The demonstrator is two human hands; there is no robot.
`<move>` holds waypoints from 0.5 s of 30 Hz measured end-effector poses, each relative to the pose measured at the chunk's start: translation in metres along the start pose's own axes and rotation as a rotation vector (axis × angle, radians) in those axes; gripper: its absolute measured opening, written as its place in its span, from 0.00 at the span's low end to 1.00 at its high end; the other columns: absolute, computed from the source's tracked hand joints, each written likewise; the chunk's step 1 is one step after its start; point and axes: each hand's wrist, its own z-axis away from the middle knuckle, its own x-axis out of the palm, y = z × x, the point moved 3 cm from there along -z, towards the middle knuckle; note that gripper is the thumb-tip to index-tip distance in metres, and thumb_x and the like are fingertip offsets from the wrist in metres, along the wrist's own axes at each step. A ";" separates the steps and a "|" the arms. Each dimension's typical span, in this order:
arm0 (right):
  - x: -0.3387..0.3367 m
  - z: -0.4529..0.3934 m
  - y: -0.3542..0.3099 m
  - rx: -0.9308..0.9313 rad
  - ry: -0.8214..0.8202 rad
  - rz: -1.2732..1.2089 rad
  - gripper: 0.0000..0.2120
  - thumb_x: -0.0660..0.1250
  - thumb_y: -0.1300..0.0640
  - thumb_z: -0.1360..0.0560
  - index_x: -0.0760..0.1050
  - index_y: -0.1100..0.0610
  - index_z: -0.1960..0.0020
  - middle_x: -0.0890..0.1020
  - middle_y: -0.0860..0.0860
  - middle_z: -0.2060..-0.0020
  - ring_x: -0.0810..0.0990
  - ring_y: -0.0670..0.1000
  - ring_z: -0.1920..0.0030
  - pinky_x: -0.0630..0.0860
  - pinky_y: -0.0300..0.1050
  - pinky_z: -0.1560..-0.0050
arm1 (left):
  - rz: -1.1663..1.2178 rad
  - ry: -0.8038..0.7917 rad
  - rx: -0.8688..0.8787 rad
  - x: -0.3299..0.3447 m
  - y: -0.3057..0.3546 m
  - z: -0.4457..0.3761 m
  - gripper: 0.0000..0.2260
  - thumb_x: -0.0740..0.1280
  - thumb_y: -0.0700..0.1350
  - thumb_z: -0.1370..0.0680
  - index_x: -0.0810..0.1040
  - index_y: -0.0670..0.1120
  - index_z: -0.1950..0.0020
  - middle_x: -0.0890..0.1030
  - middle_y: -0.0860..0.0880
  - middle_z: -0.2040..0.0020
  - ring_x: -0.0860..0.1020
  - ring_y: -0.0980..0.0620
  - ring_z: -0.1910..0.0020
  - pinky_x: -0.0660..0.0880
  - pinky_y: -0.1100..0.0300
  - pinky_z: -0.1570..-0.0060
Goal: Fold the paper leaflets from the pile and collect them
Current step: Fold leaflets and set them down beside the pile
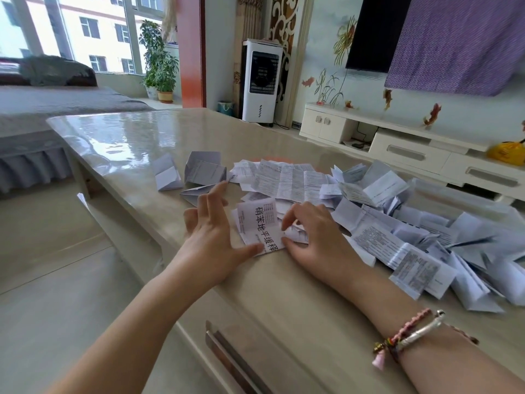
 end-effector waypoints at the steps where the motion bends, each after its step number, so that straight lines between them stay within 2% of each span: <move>1: 0.001 0.000 0.000 -0.023 -0.022 -0.012 0.09 0.69 0.62 0.29 0.77 0.51 0.52 0.78 0.45 0.53 0.71 0.48 0.47 0.69 0.46 0.44 | -0.014 0.021 0.021 -0.001 0.001 0.000 0.44 0.79 0.55 0.37 0.55 0.54 0.29 0.59 0.57 0.44 0.57 0.54 0.45 0.57 0.64 0.45; 3: 0.003 0.001 0.000 -0.052 -0.079 -0.046 0.12 0.66 0.61 0.29 0.80 0.51 0.48 0.80 0.45 0.49 0.72 0.47 0.43 0.68 0.41 0.40 | -0.048 -0.004 0.077 -0.002 0.005 0.001 0.33 0.77 0.55 0.35 0.62 0.54 0.37 0.61 0.57 0.46 0.58 0.53 0.45 0.57 0.64 0.47; 6: 0.004 0.003 -0.003 -0.069 -0.125 -0.077 0.13 0.64 0.55 0.29 0.81 0.51 0.46 0.82 0.44 0.49 0.74 0.45 0.42 0.68 0.39 0.38 | -0.101 -0.087 0.155 0.001 0.007 0.002 0.18 0.73 0.57 0.30 0.74 0.56 0.43 0.67 0.60 0.47 0.60 0.53 0.45 0.57 0.63 0.46; 8: 0.004 0.004 -0.003 -0.056 -0.136 -0.092 0.14 0.64 0.54 0.29 0.80 0.50 0.45 0.81 0.44 0.48 0.75 0.45 0.42 0.70 0.40 0.38 | -0.097 -0.136 0.172 0.002 0.004 0.005 0.19 0.70 0.65 0.31 0.77 0.58 0.45 0.69 0.64 0.49 0.61 0.53 0.44 0.60 0.61 0.43; 10: 0.003 0.004 -0.003 -0.037 -0.152 -0.110 0.14 0.66 0.56 0.29 0.79 0.50 0.44 0.81 0.44 0.48 0.75 0.43 0.42 0.70 0.40 0.38 | -0.087 -0.165 0.189 0.000 0.001 0.006 0.28 0.63 0.74 0.39 0.78 0.60 0.46 0.70 0.67 0.50 0.62 0.55 0.45 0.61 0.61 0.42; 12: 0.002 0.004 -0.003 -0.030 -0.153 -0.110 0.14 0.68 0.58 0.28 0.79 0.50 0.43 0.81 0.44 0.48 0.75 0.43 0.43 0.70 0.38 0.39 | -0.089 -0.158 0.205 -0.003 -0.001 0.005 0.31 0.58 0.75 0.41 0.79 0.61 0.46 0.73 0.68 0.50 0.63 0.57 0.45 0.63 0.60 0.42; 15: -0.001 0.004 -0.005 -0.027 -0.089 -0.117 0.09 0.70 0.57 0.27 0.80 0.50 0.47 0.81 0.43 0.54 0.75 0.42 0.47 0.69 0.34 0.45 | -0.041 -0.093 0.206 -0.008 -0.001 0.002 0.26 0.57 0.73 0.35 0.83 0.59 0.52 0.78 0.64 0.52 0.67 0.54 0.46 0.64 0.61 0.45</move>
